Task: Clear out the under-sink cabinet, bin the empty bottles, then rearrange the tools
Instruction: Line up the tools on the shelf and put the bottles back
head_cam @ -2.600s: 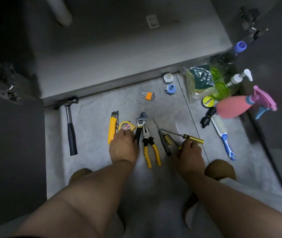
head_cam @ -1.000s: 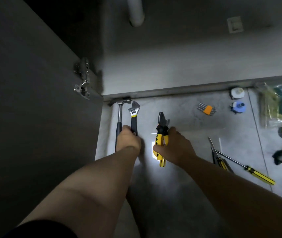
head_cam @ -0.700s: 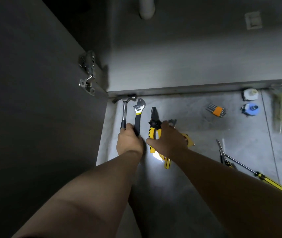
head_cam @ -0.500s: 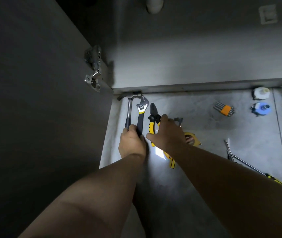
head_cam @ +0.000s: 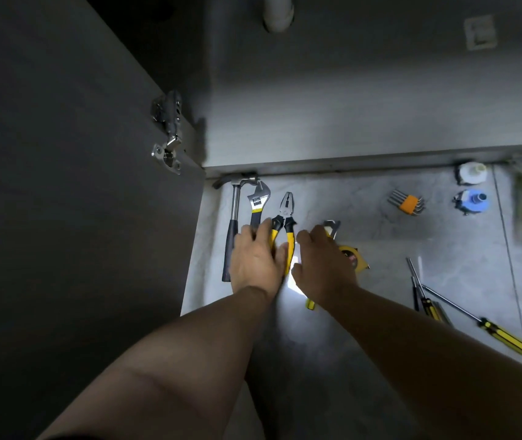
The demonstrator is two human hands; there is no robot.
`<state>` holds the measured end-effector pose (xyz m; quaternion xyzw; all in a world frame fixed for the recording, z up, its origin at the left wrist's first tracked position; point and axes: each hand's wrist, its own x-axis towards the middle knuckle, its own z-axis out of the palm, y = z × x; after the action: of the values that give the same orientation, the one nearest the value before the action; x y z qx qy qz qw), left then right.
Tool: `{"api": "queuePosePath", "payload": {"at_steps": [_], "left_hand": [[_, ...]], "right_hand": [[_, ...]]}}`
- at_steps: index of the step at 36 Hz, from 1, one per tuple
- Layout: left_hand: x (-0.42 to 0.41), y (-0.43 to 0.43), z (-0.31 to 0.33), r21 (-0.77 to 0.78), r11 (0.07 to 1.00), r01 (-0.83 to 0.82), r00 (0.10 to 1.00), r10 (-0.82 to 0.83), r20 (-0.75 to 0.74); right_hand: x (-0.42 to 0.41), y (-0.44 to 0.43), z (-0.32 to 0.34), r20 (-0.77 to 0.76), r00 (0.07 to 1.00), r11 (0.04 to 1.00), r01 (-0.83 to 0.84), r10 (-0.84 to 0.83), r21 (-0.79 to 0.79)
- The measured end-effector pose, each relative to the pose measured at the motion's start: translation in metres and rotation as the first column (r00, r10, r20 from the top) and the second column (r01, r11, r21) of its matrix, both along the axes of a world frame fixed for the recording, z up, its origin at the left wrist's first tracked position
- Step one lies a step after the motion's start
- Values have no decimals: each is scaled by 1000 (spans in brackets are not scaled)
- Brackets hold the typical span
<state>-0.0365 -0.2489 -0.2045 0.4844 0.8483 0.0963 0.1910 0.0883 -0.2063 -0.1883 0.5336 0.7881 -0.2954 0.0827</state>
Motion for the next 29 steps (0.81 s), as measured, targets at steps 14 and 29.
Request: {"api": "queuePosePath", "payload": {"at_steps": [14,29], "left_hand": [[20,2,-4,-130,991,30,999,-28,19],[23,9,-4,-96,995,-39,998,43,46]], "right_hand": [[55,-7,-11,-55,998,988,-1,10,152],[62,-13,-14,-153,986,991,79,-62,108]]}}
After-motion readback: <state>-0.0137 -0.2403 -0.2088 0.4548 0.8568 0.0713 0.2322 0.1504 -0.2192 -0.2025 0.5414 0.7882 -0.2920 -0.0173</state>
